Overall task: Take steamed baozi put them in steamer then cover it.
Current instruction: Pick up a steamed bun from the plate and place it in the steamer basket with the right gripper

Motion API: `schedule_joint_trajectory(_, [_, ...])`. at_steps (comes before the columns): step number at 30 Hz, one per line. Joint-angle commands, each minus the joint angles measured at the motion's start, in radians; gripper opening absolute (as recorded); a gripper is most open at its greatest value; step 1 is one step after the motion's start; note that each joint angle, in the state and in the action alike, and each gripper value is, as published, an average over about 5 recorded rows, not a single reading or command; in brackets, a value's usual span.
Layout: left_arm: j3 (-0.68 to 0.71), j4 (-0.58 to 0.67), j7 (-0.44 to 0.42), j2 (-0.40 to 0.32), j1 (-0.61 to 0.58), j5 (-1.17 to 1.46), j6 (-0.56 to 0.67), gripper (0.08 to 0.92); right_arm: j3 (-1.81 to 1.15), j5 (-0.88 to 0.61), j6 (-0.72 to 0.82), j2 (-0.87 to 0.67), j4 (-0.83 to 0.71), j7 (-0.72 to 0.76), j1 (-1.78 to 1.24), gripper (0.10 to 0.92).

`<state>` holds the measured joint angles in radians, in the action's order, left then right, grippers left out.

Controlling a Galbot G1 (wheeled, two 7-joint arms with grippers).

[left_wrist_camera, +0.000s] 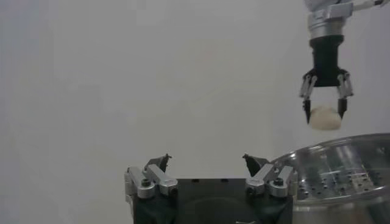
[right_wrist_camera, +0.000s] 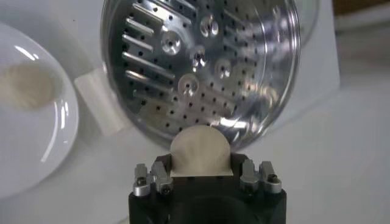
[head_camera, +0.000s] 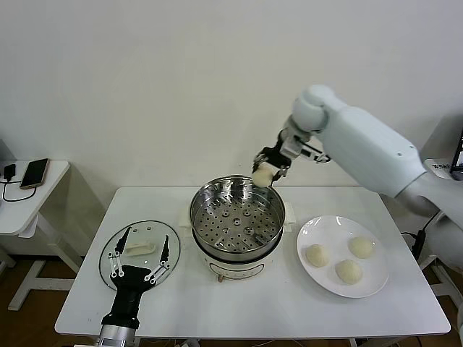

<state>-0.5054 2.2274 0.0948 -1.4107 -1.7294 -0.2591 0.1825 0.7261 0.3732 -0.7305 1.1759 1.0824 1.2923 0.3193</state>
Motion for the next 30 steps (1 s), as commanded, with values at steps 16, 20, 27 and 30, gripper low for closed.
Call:
schedule_joint_trajectory(16, [-0.005,0.012,0.003,0.006,0.006,0.010,-0.004,0.823,-0.044,0.314,-0.092,0.212,-0.172,-0.070,-0.169,0.692])
schedule_joint_trajectory(20, [-0.007,0.011,0.005,0.006,0.007,0.011,-0.003,0.823,-0.052,0.329,-0.089,0.219,-0.182,-0.081,-0.172,0.717])
schedule_joint_trajectory(27, [-0.011,0.015,0.007,0.007,0.008,0.013,-0.006,0.823,-0.056,0.223,-0.062,0.167,-0.098,-0.046,-0.120,0.819])
schedule_joint_trajectory(30, [-0.010,0.015,0.007,0.008,0.008,0.013,-0.008,0.823,-0.043,0.109,-0.014,0.104,-0.036,0.010,-0.063,0.822])
